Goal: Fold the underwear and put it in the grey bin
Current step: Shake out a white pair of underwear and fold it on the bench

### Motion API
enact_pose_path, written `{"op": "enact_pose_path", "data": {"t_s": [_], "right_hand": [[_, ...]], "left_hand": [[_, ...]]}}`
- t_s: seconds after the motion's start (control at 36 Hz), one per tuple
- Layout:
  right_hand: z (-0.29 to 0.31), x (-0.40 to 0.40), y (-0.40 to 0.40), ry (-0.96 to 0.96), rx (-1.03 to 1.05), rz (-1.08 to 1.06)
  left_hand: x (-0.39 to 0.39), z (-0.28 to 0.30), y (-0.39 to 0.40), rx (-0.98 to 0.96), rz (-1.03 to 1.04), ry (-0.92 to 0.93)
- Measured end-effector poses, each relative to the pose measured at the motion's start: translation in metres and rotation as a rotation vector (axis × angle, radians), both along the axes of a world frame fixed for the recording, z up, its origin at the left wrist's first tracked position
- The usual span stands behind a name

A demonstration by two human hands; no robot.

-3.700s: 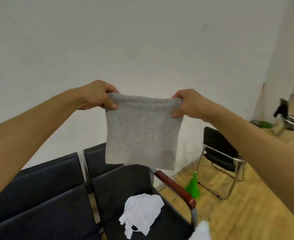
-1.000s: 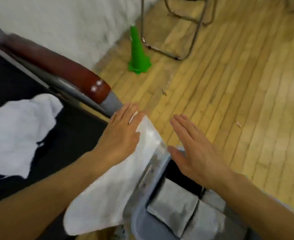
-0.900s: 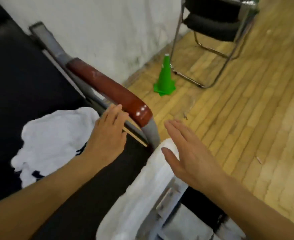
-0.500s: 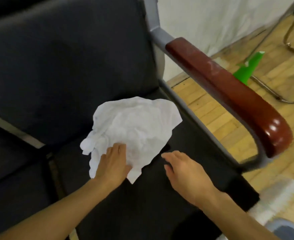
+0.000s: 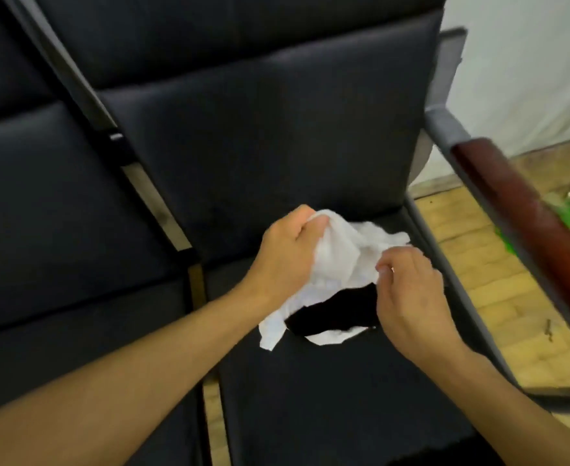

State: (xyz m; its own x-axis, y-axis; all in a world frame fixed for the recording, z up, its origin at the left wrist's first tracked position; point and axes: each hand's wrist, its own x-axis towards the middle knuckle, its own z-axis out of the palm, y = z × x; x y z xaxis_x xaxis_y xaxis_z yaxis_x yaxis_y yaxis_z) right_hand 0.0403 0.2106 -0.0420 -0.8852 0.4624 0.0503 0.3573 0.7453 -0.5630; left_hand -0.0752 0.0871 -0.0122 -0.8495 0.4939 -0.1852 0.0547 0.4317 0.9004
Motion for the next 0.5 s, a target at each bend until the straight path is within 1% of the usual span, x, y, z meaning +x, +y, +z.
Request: {"op": "enact_pose_path", "data": {"t_s": [0.06, 0.11, 0.14, 0.19, 0.22, 0.25, 0.28, 0.31, 0.33, 0.36, 0.39, 0.44, 0.5], "right_hand": [[0.045, -0.002, -0.003, -0.083, -0.232, 0.054], [0.111, -0.004, -0.014, -0.134, -0.313, 0.208], [0.136, -0.006, -0.021, -0.14, -0.319, 0.26], [0.203, -0.01, -0.038, -0.091, -0.249, 0.308], [0.224, -0.013, -0.045, -0.087, -0.215, 0.296], [0.254, -0.013, -0.052, -0.04, -0.155, 0.266], [0.295, -0.013, -0.058, 0.003, -0.099, 0.259], [0.324, -0.009, -0.061, 0.023, -0.089, 0.228], [0.343, -0.004, -0.06, 0.04, -0.126, 0.244], [0.4, 0.002, -0.075, 0.071, -0.162, 0.315], [0.413, 0.006, -0.073, 0.058, -0.209, 0.358], [0.476, 0.016, -0.088, 0.105, -0.176, 0.482], [0.534, 0.031, -0.111, 0.149, -0.177, 0.528]], "left_hand": [[-0.005, 0.05, 0.005, 0.082, 0.015, -0.005], [-0.007, 0.121, 0.002, 0.108, -0.034, 0.046], [-0.007, 0.148, 0.002, 0.105, -0.065, 0.068], [-0.003, 0.229, -0.007, 0.072, -0.124, 0.167], [0.001, 0.255, -0.01, 0.033, -0.154, 0.192], [0.006, 0.29, -0.017, 0.01, -0.178, 0.236], [0.014, 0.338, -0.031, -0.019, -0.179, 0.284], [0.02, 0.365, -0.038, -0.031, -0.158, 0.301], [0.027, 0.386, -0.045, -0.042, -0.163, 0.318], [0.04, 0.441, -0.076, -0.039, -0.093, 0.37], [0.043, 0.448, -0.08, -0.029, -0.097, 0.35], [0.053, 0.5, -0.116, 0.018, -0.016, 0.354], [0.071, 0.543, -0.157, 0.062, 0.072, 0.315]]}}
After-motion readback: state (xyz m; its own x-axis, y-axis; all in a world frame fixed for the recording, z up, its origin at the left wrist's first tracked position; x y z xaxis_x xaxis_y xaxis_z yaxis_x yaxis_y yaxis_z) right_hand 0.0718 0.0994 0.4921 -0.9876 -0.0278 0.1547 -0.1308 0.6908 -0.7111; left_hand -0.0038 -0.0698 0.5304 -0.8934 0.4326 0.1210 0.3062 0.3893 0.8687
